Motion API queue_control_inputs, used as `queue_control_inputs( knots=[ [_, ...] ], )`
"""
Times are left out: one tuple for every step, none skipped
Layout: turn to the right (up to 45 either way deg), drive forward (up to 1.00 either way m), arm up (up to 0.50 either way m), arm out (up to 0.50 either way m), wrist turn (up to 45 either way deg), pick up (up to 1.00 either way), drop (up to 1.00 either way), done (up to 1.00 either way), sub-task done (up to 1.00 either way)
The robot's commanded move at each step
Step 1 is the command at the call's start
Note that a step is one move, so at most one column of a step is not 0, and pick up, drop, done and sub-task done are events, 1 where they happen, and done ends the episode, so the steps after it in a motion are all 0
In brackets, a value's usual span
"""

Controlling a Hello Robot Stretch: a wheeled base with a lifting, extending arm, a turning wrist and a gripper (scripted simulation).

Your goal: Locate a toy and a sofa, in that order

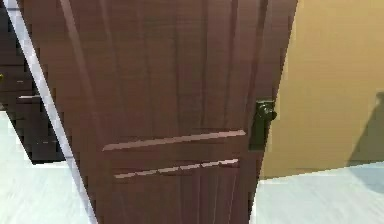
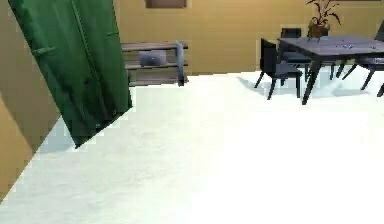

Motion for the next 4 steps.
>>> queue_control_inputs(
  knots=[
    [45.0, 0.0, 0.0, 0.0, 0.0, 0.0, 0.0, 0.0, 0.0],
    [33.0, 0.0, 0.0, 0.0, 0.0, 0.0, 0.0, 0.0, 0.0],
    [0.0, 0.2, 0.0, 0.0, 0.0, 0.0, 0.0, 0.0, 0.0],
    [-45.0, 0.0, 0.0, 0.0, 0.0, 0.0, 0.0, 0.0, 0.0]
  ],
)
